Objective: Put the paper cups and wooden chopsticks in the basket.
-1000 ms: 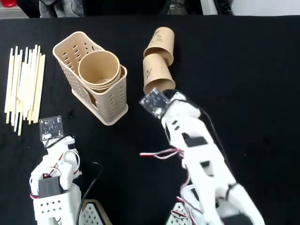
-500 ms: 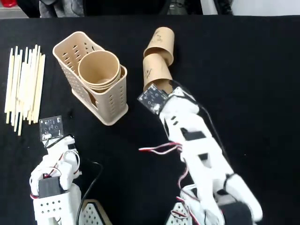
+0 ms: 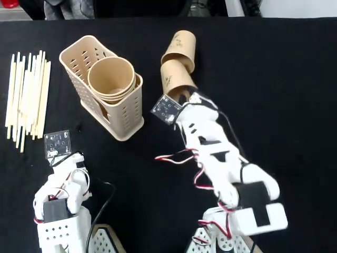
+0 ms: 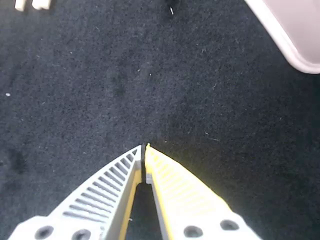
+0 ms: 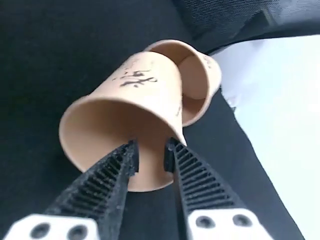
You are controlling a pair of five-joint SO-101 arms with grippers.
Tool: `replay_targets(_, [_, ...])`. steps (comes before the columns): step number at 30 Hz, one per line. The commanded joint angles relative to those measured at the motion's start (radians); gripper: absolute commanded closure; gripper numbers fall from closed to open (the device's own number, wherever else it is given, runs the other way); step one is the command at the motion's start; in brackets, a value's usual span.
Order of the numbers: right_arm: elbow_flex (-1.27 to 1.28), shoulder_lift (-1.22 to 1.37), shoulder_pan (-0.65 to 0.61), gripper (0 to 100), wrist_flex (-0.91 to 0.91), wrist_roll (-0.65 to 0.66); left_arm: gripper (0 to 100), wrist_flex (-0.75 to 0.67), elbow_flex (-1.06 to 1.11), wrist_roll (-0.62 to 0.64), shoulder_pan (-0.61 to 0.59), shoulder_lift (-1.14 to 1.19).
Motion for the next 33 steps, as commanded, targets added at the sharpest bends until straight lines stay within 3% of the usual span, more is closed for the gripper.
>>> replay_targets(1, [-0.051,0.031,0.014,89.6,-0.069,0.011,97,0.005,0.016,0.008,0.01,-0.002])
replay_targets(7, [0.061,-0.018,0.008,89.6,-0.138,0.012,97,0.005,0.016,0.008,0.01,-0.002])
replay_targets(15, [0.288,-0.303,0.008,89.4,-0.163,0.086,97,0.005,0.016,0.008,0.01,-0.002])
replay_targets(18, [0.245,-0.349,0.008,89.4,-0.089,0.086,97,0.005,0.016,0.008,0.01,-0.002])
replay_targets(23, [0.061,-0.315,0.009,89.6,0.183,0.083,97,0.005,0.016,0.008,0.01,-0.002])
replay_targets(33, [-0.059,-0.153,-0.002,89.6,0.147,0.063,97,0.005,0.016,0.008,0.01,-0.002])
